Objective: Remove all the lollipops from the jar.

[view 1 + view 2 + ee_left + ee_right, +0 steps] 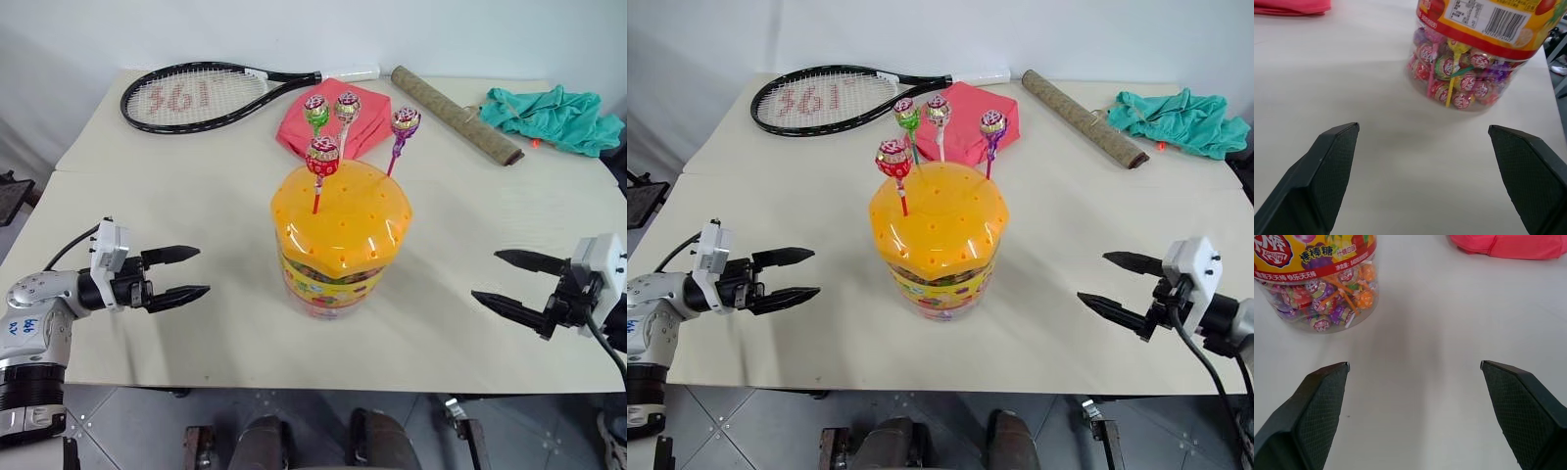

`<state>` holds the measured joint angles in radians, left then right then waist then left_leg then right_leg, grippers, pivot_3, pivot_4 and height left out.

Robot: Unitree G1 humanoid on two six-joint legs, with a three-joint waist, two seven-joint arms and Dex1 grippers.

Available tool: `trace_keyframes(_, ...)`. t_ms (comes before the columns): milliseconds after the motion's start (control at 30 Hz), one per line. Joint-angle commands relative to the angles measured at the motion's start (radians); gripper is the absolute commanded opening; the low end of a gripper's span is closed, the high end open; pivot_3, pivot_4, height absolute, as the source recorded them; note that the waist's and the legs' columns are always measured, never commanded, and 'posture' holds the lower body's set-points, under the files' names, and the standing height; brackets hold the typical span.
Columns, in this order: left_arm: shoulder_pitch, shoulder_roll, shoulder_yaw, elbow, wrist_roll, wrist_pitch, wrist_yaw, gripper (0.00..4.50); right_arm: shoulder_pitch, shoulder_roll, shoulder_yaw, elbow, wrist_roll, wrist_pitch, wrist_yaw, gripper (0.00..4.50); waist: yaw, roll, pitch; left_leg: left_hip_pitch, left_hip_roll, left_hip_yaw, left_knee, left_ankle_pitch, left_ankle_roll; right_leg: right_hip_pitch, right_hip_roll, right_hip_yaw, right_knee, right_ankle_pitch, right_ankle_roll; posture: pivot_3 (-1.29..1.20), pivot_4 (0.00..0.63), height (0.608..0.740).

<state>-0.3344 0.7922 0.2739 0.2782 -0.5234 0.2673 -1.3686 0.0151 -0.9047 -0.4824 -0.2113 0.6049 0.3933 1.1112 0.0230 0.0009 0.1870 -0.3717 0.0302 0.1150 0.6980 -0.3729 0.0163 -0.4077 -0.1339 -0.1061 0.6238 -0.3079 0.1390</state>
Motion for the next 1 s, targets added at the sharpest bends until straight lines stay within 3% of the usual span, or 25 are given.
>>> trace_keyframes(33, -0.017, 0.005, 0.013, -0.039, -0.027, 0.002, 0.002, 4.5, -0.018, -0.027, -0.007, 0.016, 0.005, -0.003, 0.017, 4.49, 0.001, 0.0, 0.0, 0.0, 0.0, 0.0, 0.0, 0.0, 0.0, 0.0, 0.0, 0.0, 0.0, 0.0, 0.0, 0.0, 0.15, 0.74)
trace_keyframes(267, -0.006, 0.01, 0.046, -0.132, -0.077, 0.104, 0.073, 4.5, -0.015, -0.045, -0.035, -0.041, 0.045, 0.065, 0.007, 4.49, 0.0, 0.0, 0.0, 0.0, 0.0, 0.0, 0.001, 0.0, 0.0, 0.0, 0.0, 0.0, 0.001, 0.0, 0.0, 0.0, 0.15, 0.74)
trace_keyframes(500, -0.042, 0.094, 0.093, -0.239, -0.121, 0.166, 0.097, 4.5, -0.088, -0.034, -0.007, -0.057, 0.095, 0.096, 0.007, 4.49, -0.001, 0.0, 0.0, 0.0, 0.0, 0.0, 0.001, 0.0, 0.0, 0.0, 0.0, 0.0, 0.001, 0.0, 0.0, 0.0, 0.15, 0.74)
trace_keyframes(633, -0.149, 0.112, 0.082, -0.287, -0.168, 0.194, 0.096, 4.5, -0.109, -0.05, -0.025, -0.093, 0.165, 0.133, 0.039, 4.49, 0.006, 0.0, 0.0, 0.0, 0.0, -0.001, 0.002, 0.0, 0.0, 0.0, -0.001, 0.0, 0.001, 0.0, 0.0, 0.0, 0.15, 0.74)
trace_keyframes(800, -0.331, 0.048, 0.011, -0.292, -0.202, 0.205, 0.091, 4.5, -0.107, -0.057, -0.085, -0.145, 0.23, 0.166, 0.031, 4.49, 0.005, -0.001, 0.0, 0.0, -0.001, -0.001, 0.002, 0.0, 0.0, 0.0, -0.001, 0.0, 0.002, 0.0, 0.0, 0.0, 0.15, 0.74)
trace_keyframes(1000, -0.444, 0.005, -0.074, -0.247, -0.195, 0.201, 0.015, 4.5, -0.076, -0.029, -0.134, -0.194, 0.242, 0.164, -0.013, 4.49, 0.0, -0.001, -0.001, -0.001, -0.001, -0.001, 0.002, 0.0, 0.0, 0.0, 0.0, 0.0, 0.002, 0.0, 0.0, 0.0, 0.15, 0.74)
